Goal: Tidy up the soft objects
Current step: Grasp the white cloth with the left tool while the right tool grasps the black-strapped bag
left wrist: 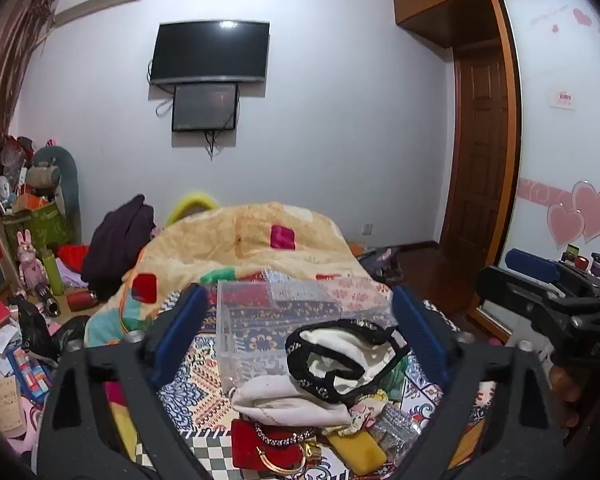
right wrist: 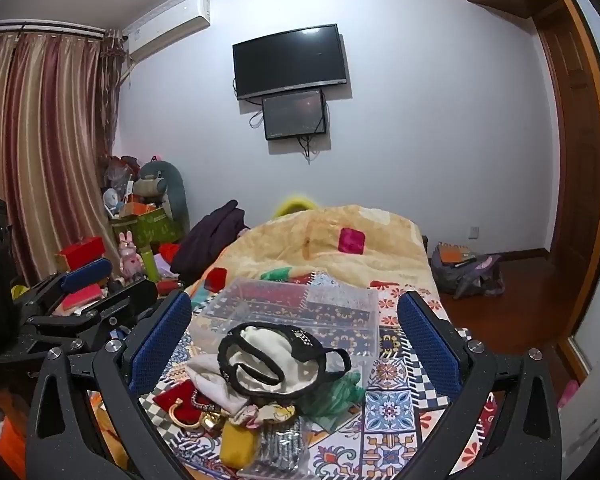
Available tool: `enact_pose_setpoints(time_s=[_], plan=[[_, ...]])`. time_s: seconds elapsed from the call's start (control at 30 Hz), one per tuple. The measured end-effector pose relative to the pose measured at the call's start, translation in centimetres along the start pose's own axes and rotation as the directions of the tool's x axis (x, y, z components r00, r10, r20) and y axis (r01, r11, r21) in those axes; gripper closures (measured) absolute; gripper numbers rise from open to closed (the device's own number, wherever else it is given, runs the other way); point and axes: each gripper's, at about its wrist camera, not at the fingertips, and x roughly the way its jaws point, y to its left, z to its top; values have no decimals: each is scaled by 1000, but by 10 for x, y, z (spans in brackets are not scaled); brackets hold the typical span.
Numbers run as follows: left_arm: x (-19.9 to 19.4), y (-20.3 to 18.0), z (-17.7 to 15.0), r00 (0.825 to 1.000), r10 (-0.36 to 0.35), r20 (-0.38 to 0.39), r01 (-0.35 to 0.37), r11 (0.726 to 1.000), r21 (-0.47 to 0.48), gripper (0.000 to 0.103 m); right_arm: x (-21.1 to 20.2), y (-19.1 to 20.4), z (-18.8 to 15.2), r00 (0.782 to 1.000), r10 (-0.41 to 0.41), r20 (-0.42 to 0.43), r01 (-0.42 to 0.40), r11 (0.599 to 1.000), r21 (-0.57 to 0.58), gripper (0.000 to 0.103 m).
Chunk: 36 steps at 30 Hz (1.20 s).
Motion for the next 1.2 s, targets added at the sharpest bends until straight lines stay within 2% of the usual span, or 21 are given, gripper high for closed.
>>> enact_pose_setpoints(time_s=[0.03, 0.2, 0.33, 0.37, 0.57, 0.63, 0.7, 0.83, 1.03, 1.07, 1.1, 1.2], plan=[[3, 2, -1, 1000, 1, -12, -1, 1000, -6, 17, 3, -1, -1, 1000, -1, -13, 1, 1000, 7, 13], [20, 14, -8, 998, 12, -65, -14, 999, -30, 26, 21, -20, -11, 997, 5, -82, -1, 998, 56, 30], [35, 23, -18, 993, 32, -113, -35, 999, -29, 30, 34, -29, -21, 990, 15, -138, -4, 997, 83, 39], [37, 24, -18, 994, 31, -106, -34, 999, -27, 30, 36, -30, -24, 988, 13, -151, 0, 996, 85, 40], [62, 42, -41, 977, 48, -208, -53, 998, -17, 34, 56, -36, -40, 971, 11, -237, 9, 996, 84, 41], [70, 47, -49, 973, 50, -227, -53, 999, -7, 36, 63, -36, -45, 964, 14, -265, 8, 997, 81, 41], [74, 53, -56, 961, 57, -271, -56, 998, 9, 42, 70, -36, -49, 957, 20, -290, 4, 997, 82, 41], [85, 67, -67, 940, 29, -340, -36, 999, -13, 51, 84, -36, -58, 940, 35, -339, -3, 996, 93, 41], [102, 71, -81, 919, -42, -393, 27, 999, -44, 60, 104, -30, -66, 922, 48, -383, -13, 996, 92, 41], [102, 67, -85, 920, -58, -387, 36, 997, -64, 60, 106, -28, -66, 922, 50, -385, -16, 996, 92, 42], [103, 66, -87, 918, -55, -392, 34, 998, -60, 60, 108, -27, -66, 919, 56, -391, -21, 995, 94, 48], [109, 63, -93, 901, -82, -427, 39, 993, -107, 61, 114, -25, -69, 913, 75, -402, -38, 994, 100, 64]])
